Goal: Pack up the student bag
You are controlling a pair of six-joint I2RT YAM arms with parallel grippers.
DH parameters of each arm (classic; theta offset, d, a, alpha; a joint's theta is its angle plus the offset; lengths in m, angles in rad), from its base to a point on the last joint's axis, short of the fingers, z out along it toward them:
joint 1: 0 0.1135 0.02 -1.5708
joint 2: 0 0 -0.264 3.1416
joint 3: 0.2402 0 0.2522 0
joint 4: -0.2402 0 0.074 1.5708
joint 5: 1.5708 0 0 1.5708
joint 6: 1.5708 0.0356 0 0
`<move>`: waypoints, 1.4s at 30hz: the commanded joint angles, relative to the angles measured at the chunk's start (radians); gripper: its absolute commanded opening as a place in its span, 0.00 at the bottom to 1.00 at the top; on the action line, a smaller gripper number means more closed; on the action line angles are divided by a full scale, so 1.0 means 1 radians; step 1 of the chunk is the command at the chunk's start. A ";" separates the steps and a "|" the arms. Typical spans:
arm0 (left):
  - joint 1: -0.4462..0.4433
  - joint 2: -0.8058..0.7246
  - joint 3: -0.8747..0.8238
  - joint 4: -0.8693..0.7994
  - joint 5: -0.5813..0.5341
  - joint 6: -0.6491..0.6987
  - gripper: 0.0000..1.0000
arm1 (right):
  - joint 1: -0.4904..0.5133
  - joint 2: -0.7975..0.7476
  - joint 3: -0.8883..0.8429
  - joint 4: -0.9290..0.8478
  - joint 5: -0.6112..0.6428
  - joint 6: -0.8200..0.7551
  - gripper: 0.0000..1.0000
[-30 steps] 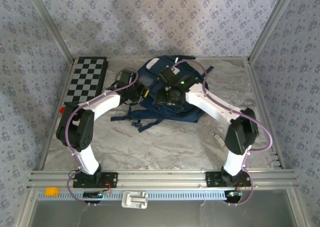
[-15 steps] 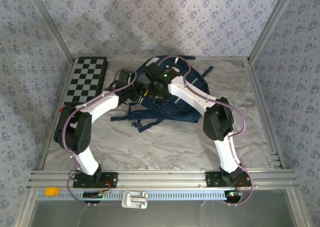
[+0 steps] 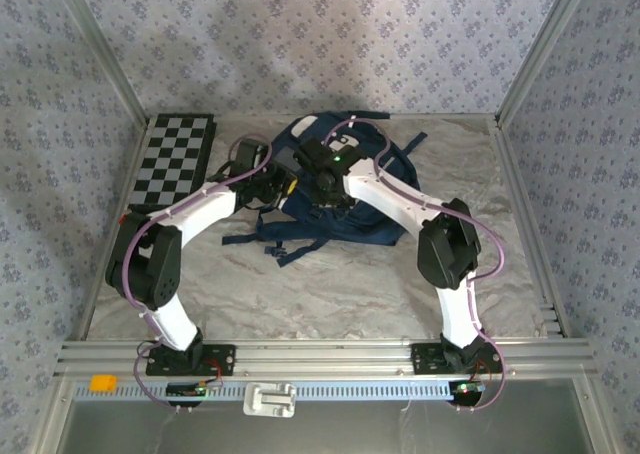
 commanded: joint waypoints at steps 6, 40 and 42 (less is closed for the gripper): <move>0.010 -0.070 0.016 0.035 0.010 0.015 0.00 | 0.020 -0.034 0.012 0.025 -0.121 -0.087 0.41; 0.020 -0.059 0.044 0.005 0.007 0.036 0.00 | -0.050 0.082 0.064 0.007 -0.220 -0.428 0.17; 0.025 -0.058 0.044 -0.002 0.005 0.037 0.00 | -0.050 0.069 0.042 0.019 -0.221 -0.436 0.16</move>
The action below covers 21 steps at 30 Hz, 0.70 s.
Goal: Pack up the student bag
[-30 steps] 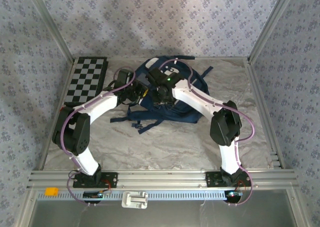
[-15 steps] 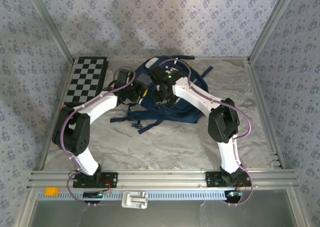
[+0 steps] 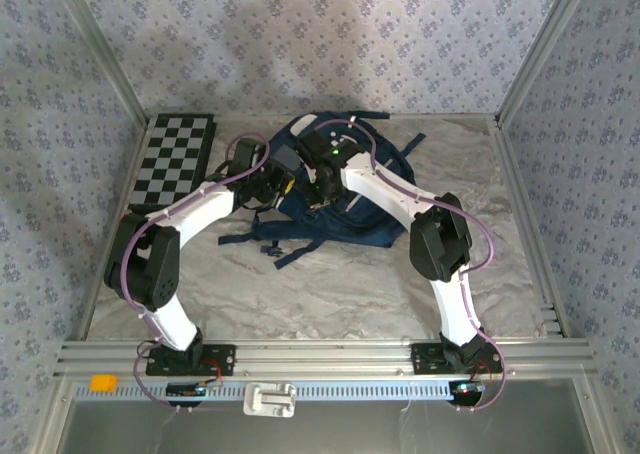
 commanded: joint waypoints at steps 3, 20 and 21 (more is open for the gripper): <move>0.024 -0.055 0.039 0.016 0.011 0.018 0.00 | -0.008 -0.033 -0.055 -0.025 0.021 -0.023 0.13; 0.100 -0.025 0.088 -0.018 0.025 0.068 0.00 | -0.022 -0.239 -0.384 -0.033 0.135 0.027 0.09; 0.107 -0.020 0.093 -0.020 0.034 0.073 0.00 | -0.028 -0.257 -0.408 -0.037 0.147 0.030 0.09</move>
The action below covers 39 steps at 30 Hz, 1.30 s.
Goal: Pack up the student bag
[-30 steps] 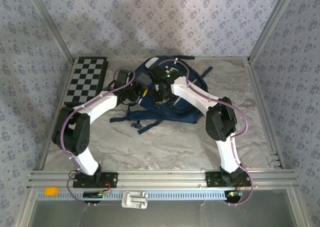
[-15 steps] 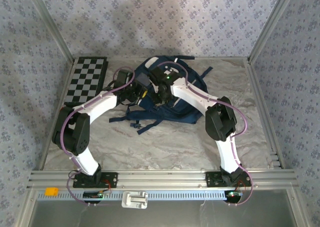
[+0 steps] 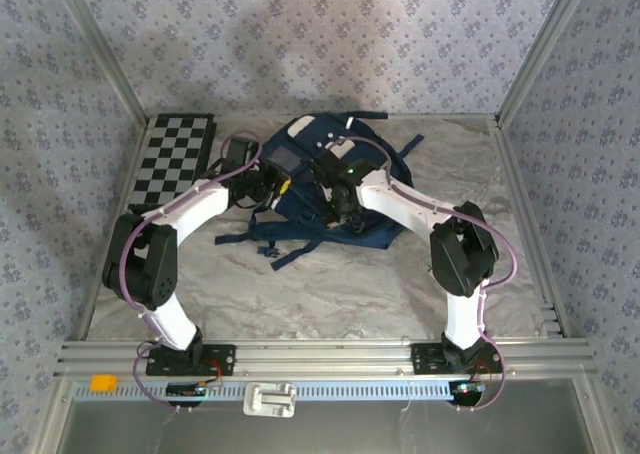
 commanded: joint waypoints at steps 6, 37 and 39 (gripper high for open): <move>0.064 0.004 0.089 0.033 -0.008 0.051 0.00 | -0.046 -0.116 -0.124 -0.044 0.006 0.019 0.13; 0.022 0.009 0.054 0.061 -0.001 -0.006 0.00 | -0.116 -0.223 -0.490 0.673 -0.348 0.590 0.52; 0.018 0.009 0.050 0.061 -0.001 -0.011 0.00 | -0.107 -0.191 -0.460 0.667 -0.341 0.579 0.53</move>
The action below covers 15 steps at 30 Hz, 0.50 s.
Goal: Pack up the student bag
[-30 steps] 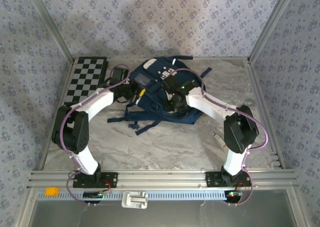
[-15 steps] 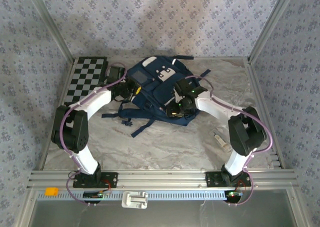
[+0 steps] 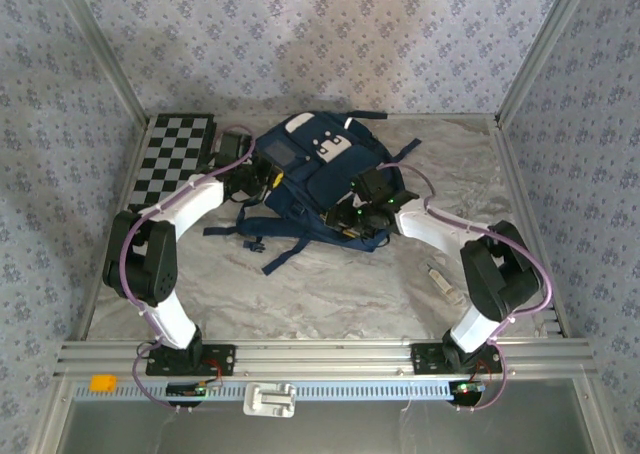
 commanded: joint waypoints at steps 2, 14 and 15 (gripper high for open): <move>-0.019 -0.013 0.007 0.076 0.009 -0.030 0.00 | 0.007 0.071 0.028 0.115 -0.014 0.039 0.54; -0.035 -0.012 -0.003 0.080 0.003 -0.042 0.00 | 0.000 0.089 0.022 0.322 -0.072 -0.006 0.52; -0.035 -0.011 -0.003 0.079 0.003 -0.042 0.00 | -0.002 0.083 0.016 0.325 -0.067 -0.006 0.50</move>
